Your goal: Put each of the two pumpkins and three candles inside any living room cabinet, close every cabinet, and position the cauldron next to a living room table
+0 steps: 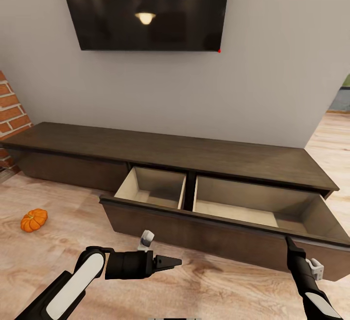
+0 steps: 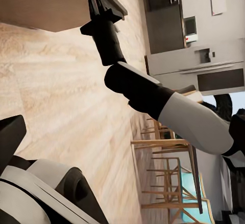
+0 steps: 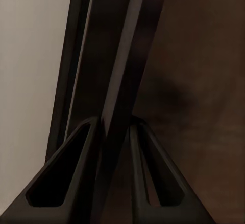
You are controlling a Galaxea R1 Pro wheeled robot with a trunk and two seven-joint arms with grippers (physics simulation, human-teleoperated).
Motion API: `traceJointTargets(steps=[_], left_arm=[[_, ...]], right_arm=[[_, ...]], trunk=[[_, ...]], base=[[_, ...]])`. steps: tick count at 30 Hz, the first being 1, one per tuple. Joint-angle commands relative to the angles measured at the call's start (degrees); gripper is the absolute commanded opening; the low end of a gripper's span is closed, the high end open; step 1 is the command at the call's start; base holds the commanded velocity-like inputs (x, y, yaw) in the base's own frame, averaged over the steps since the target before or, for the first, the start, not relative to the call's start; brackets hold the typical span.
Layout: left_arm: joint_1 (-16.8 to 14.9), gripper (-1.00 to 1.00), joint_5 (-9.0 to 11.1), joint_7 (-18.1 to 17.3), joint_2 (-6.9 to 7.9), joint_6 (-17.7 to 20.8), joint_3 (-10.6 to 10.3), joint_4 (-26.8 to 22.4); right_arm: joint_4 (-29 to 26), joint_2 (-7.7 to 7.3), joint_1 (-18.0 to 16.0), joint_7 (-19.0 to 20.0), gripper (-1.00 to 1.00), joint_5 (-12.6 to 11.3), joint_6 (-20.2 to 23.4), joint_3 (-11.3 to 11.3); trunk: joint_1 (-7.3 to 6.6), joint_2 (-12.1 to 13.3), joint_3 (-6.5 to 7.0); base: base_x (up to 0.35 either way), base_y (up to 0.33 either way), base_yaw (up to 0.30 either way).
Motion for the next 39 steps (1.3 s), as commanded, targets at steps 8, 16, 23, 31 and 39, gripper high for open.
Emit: traceJointTargets(steps=[8, 16, 23, 31, 39], left_arm=[[-0.05, 1.00, -0.12, -0.24, 0.08, 0.08, -0.05, 0.00], [-0.05, 1.00, -0.12, -0.25, 0.04, 0.07, -0.05, 0.00], [-0.05, 1.00, -0.12, -0.24, 0.04, 0.07, -0.12, 0.00], [-0.05, 1.00, -0.12, -0.20, 0.04, 0.07, -0.12, 0.00], [-0.05, 1.00, -0.12, -0.17, 0.04, 0.07, -0.14, 0.01]], right_arm=[[0.71, -0.03, -0.02, 0.32, -1.00, -0.67, 0.19, -0.04], [0.71, -0.03, -0.03, 0.30, -1.00, -0.65, 0.17, -0.03], [0.71, -0.03, -0.02, 0.34, -1.00, -0.66, 0.12, -0.03], [0.78, -0.03, -0.03, 0.26, 1.00, -0.67, 0.15, -0.08], [0.80, -0.03, -0.02, 0.26, 1.00, -0.67, 0.15, -0.09]], trunk=[[0.00, -0.01, -0.05], [0.00, -0.01, -0.05], [0.00, -0.01, -0.05], [0.00, -0.01, -0.05], [0.00, -0.01, -0.05]], base=[[-0.050, 0.000, 0.000], [-0.008, 0.000, 0.000], [0.000, 0.000, 0.000], [0.000, 0.000, 0.000], [-0.156, 0.000, 0.000]])
